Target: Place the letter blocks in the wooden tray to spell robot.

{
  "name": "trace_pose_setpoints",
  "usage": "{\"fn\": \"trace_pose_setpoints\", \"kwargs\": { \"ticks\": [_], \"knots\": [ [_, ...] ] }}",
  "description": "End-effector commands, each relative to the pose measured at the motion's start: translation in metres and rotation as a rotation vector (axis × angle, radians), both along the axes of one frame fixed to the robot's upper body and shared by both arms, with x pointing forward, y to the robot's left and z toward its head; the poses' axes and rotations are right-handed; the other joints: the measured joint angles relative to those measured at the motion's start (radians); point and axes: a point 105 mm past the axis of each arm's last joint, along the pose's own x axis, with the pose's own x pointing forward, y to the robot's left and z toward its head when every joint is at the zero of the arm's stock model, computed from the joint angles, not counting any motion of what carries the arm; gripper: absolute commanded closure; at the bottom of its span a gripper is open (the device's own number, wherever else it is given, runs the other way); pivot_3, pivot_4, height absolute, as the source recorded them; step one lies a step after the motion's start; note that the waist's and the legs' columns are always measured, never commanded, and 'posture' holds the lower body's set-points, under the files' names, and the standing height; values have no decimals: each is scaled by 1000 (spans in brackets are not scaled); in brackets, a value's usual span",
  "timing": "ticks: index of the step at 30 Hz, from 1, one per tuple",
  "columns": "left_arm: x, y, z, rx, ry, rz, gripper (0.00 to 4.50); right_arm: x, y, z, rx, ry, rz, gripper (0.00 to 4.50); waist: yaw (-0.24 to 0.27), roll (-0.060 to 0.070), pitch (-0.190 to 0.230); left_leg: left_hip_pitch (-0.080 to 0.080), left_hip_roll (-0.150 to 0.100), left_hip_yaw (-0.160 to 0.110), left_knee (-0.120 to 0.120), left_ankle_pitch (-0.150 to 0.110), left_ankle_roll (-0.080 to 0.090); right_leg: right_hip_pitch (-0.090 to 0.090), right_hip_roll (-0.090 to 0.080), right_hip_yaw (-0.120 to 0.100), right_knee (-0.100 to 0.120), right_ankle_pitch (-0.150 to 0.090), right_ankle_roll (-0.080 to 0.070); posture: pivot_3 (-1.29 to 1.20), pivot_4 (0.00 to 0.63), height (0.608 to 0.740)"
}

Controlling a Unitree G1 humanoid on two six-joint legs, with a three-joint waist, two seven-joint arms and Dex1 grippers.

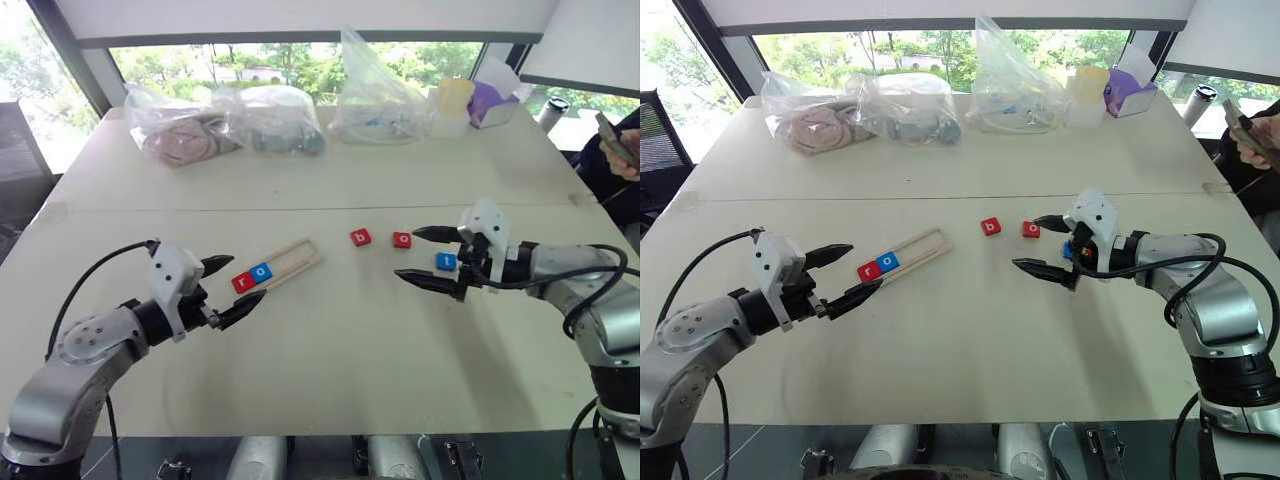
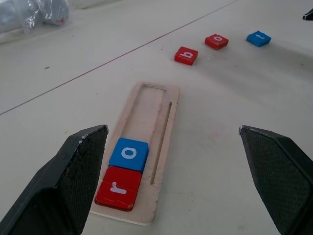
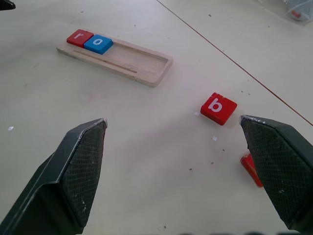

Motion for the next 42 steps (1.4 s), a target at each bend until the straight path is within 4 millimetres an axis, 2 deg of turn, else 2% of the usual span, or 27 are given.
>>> {"fn": "trace_pose_setpoints", "kwargs": {
  "ticks": [1, 7, 27, 31, 33, 38, 42],
  "knots": [
    [-4, 0, 10, 16, -29, -16, 0, -1, 4, 9, 18, -31, 18, 41, -1, 0, 0, 0, 0, 0, 0, 0, 0, 0, 0, 0, 0, 0, 0, 0, 150, 740],
    [0, -2, 19, -17, -41, -20, 0, 2, 9, 10, 22, -42, 24, 41, -2, 0, 0, 0, 0, 0, 1, 0, 0, 0, 0, 0, 1, 0, 0, 0, 150, 740],
    [1, -1, 8, 22, -6, -36, 0, 1, 17, 7, 38, -42, 26, 41, -1, 0, 0, 0, 0, 0, 0, 0, 0, 0, 0, 0, 0, 0, 0, 0, 150, 740],
    [7, 5, 8, 20, -16, -17, 0, 1, 20, 6, 43, -46, 25, 41, -2, 0, 0, 0, 0, 0, 0, 0, 0, 0, 0, 0, 0, 0, 0, 0, 150, 740],
    [11, 13, 5, 23, -16, 0, 0, 0, 22, 6, 46, -47, 25, 41, -2, 0, 0, 0, 0, 0, 0, 0, 0, 0, 0, 0, 0, 0, 0, 0, 150, 740],
    [13, 30, -17, 74, 49, -33, 0, -1, 28, 5, 61, -55, 25, 41, -3, 0, 0, 0, 0, 1, 0, 0, 0, -1, 0, 0, 0, 0, 0, 0, 150, 740],
    [19, 37, -31, 98, 69, -85, 0, -3, 33, 2, 74, -60, 21, 41, -1, 0, 0, 0, 0, 1, 0, 0, 0, -1, 0, 0, 0, 0, 0, 0, 150, 740]
  ]
}}
